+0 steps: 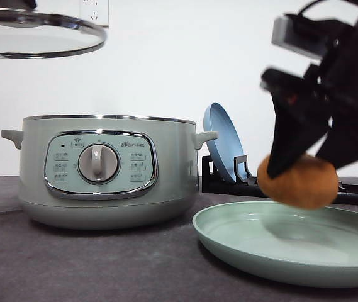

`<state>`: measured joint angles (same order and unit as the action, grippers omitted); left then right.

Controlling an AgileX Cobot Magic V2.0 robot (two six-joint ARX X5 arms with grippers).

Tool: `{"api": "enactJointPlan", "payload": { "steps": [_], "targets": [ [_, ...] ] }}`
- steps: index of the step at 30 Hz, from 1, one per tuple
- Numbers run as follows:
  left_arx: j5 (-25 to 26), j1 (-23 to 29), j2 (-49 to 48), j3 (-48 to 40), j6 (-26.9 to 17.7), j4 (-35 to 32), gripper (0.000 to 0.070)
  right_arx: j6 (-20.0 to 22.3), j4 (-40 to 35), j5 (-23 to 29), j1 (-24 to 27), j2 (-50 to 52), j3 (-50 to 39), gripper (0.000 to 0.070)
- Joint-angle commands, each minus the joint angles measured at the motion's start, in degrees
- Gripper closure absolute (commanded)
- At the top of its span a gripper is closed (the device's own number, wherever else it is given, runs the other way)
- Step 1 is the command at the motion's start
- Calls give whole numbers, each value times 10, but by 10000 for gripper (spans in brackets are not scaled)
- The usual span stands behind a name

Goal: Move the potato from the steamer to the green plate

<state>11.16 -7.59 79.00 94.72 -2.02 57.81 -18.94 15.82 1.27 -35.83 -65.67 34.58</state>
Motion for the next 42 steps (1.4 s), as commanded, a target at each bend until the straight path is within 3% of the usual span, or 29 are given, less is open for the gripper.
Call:
{"api": "enactJointPlan", "payload": {
  "steps": [1,12,14,19,25,29,42],
  "targets": [
    [10,-11,-8,18,0,-19,700,-23,-18,12,-5,-7,-9,534],
    [10,-94,-4,18,0,-16,700,-35,-62,17,-4,-58,-39,475],
    [10,-106,-1,18,0,-12,700,-36,-64,17,-4,-66,-39,432],
    [9,-132,19,18,-2,-5,700,-36,-62,17,-4,-66,-38,247],
    [9,-154,54,18,-8,-11,700,-36,-62,27,-4,-36,-37,208],
    [3,-162,80,18,-18,-25,700,-36,-53,29,-4,1,-37,136],
    [2,-165,143,18,-34,-71,700,-35,2,33,-4,116,-37,133]
  ]
}}
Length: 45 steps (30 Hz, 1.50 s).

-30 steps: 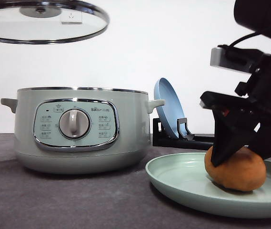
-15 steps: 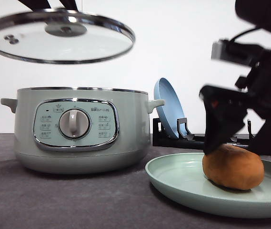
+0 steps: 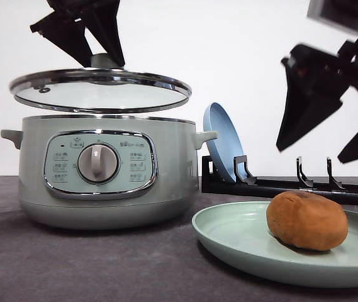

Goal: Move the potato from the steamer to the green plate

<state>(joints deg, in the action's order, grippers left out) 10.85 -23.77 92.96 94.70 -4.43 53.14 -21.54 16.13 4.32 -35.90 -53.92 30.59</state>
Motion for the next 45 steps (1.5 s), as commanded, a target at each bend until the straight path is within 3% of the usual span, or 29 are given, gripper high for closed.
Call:
{"api": "enactJointPlan", "payload": {
  "steps": [1,32,38,45],
  "targets": [
    [5,-3,7,18,-10,-28,700,-9,0,2,-3,5,3,133],
    [-10,-6,64,18,-15,-33,700,-9,6,3,-3,32,3,133],
    [-44,-8,64,18,-26,-29,700,-9,6,2,-3,32,3,133],
    [-45,-15,64,18,-27,-48,700,-9,6,2,-3,32,3,133]
  ]
}}
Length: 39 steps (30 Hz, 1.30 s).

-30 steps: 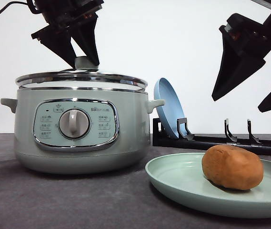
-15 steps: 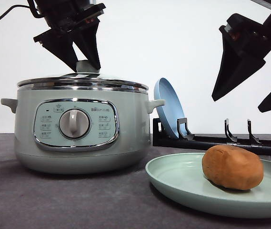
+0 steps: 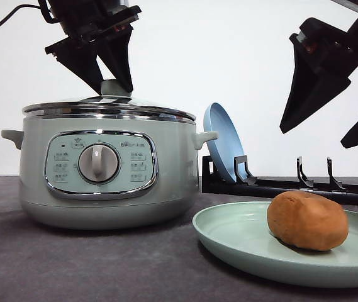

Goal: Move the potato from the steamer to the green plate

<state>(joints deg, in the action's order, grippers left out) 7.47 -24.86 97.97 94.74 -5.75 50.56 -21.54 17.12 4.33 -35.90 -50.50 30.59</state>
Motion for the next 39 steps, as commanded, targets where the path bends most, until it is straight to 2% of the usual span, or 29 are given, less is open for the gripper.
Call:
{"api": "enactJointPlan", "payload": {
  "steps": [1,6,13,15,20,22,31,36,39],
  "targets": [
    [-11,-5,14,17,-14,-23,700,-9,-4,2,-3,-3,3,133],
    [-13,-12,20,17,-28,-25,700,-9,-4,2,-3,-3,3,133],
    [-13,-15,28,17,-13,-7,685,-9,-3,1,-3,-3,3,133],
    [-13,-15,28,17,-10,-3,590,-9,-3,0,-3,-3,3,133],
    [-13,-15,20,18,-6,-5,222,-7,-3,-1,-3,-3,3,133],
    [-13,-15,15,21,-6,-5,172,-5,-3,-3,-3,-3,3,133],
    [-13,-15,-36,54,6,3,177,-4,-3,-17,-3,-3,3,133],
    [-6,-15,-79,72,7,47,189,-4,-4,-48,-3,-3,3,134],
    [17,-15,-106,73,8,76,192,-4,-3,-73,-3,-3,3,134]
  ]
}}
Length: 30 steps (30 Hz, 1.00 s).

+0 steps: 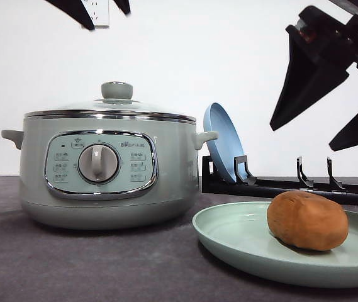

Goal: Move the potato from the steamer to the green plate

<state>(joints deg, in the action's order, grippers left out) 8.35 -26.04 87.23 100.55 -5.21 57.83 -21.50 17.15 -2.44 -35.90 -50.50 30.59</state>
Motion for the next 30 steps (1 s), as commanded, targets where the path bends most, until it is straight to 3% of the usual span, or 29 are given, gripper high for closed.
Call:
{"api": "enactJointPlan", "payload": {
  "steps": [1,7,13,24,26,27,29,30],
  "targets": [
    [18,-3,-7,15,3,13,192,-4,-4,-14,-3,-3,3,134],
    [68,-3,-47,15,3,90,192,-6,-3,-74,-3,-3,3,134],
    [83,-3,-61,15,3,159,192,-6,1,-129,-3,-3,3,134],
    [83,-3,-61,15,3,180,193,-6,14,-132,-3,-3,3,144],
    [83,-3,-61,15,3,181,232,-6,14,-132,-3,-3,3,218],
    [83,-3,-61,15,3,181,319,-6,14,-132,-3,-3,3,314],
    [83,-3,-61,15,3,180,596,-6,14,-132,-3,-3,3,569],
    [83,-3,-61,15,3,180,666,-5,14,-132,-3,-3,3,653]
  ]
}}
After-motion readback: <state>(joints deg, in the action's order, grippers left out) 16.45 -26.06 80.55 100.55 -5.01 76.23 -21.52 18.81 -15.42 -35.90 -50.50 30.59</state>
